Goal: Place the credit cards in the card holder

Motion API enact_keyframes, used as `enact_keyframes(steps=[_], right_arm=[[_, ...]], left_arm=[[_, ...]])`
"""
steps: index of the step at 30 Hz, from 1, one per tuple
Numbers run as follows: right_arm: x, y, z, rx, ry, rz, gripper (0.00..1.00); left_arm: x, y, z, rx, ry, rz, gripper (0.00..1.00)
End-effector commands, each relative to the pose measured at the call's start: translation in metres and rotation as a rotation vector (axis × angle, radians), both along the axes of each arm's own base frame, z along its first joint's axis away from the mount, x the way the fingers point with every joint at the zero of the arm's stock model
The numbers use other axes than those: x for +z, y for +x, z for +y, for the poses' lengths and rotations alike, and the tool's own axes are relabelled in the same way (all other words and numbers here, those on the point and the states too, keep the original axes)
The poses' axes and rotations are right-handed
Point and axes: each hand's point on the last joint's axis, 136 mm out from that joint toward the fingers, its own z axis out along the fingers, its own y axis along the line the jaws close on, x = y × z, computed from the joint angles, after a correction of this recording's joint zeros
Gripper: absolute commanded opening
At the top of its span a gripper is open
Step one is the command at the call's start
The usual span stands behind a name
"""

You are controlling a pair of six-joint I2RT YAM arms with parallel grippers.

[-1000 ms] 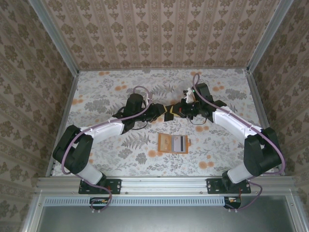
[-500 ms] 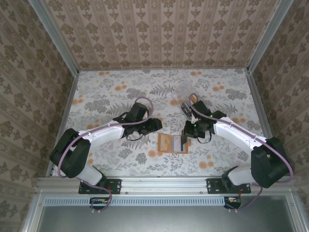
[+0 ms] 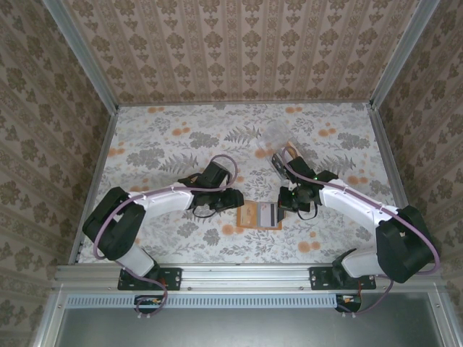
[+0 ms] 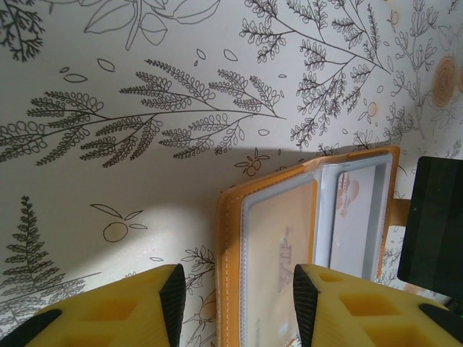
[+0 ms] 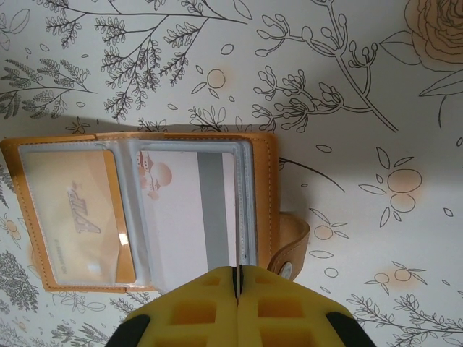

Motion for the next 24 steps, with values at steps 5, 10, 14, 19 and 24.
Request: enact_keyframes(steps=[5, 10, 14, 19, 24], right_arm=[[-0.011, -0.003, -0.002, 0.011, -0.03, 0.011, 0.06], [-0.024, -0.006, -0.002, 0.019, -0.055, 0.046, 0.06], [-0.026, -0.005, 0.002, 0.023, -0.04, 0.047, 0.06], [-0.019, -0.002, 0.008, 0.021, -0.005, 0.031, 0.06], [0.002, 0.002, 0.015, 0.02, 0.05, -0.016, 0.07]], left_arm=[[-0.016, -0.007, 0.002, -0.027, 0.041, 0.028, 0.42], [-0.02, -0.009, 0.003, -0.027, 0.049, 0.036, 0.41], [-0.024, -0.009, 0.001, -0.031, 0.05, 0.045, 0.39], [-0.026, -0.011, -0.002, -0.038, 0.049, 0.053, 0.33], [-0.028, -0.012, -0.003, -0.043, 0.052, 0.056, 0.28]])
